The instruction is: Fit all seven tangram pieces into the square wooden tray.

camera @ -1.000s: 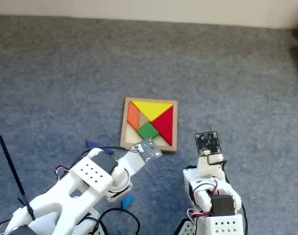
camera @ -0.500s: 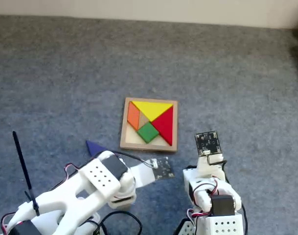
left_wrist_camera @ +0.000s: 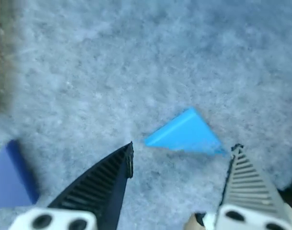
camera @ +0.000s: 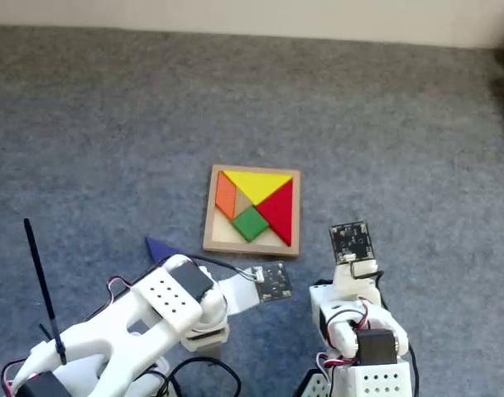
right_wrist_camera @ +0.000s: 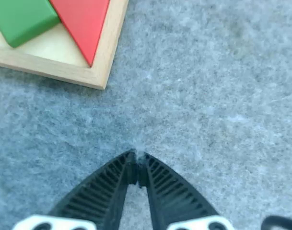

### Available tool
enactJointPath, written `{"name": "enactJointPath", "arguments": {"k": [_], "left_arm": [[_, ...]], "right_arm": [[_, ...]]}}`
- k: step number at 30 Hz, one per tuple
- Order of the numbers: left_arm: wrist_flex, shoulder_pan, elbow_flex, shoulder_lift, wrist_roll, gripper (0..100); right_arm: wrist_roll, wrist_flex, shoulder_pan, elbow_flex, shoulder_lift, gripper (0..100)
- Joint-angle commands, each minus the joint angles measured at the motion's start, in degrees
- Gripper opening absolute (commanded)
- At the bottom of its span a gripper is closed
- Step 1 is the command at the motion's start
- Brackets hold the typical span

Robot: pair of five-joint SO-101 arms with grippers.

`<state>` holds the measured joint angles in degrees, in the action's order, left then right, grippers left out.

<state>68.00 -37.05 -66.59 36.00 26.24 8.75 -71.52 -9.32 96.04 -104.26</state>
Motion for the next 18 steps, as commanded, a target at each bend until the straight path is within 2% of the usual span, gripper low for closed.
{"name": "enactJointPath", "arguments": {"k": [1, 8, 18], "left_arm": [[-1.58, 1.71, 0.40, 0.13, 0.53, 31], [-2.99, 2.68, 0.22, 0.04, -6.68, 31], [-6.77, 18.68, 0.48, 0.04, -7.91, 31]], "right_arm": [[-0.26, -0.57, 0.66, 8.22, -1.89, 1.7], [-0.26, -0.57, 0.66, 8.22, -1.89, 1.7], [-0.26, -0.57, 0.66, 8.22, -1.89, 1.7]]}}
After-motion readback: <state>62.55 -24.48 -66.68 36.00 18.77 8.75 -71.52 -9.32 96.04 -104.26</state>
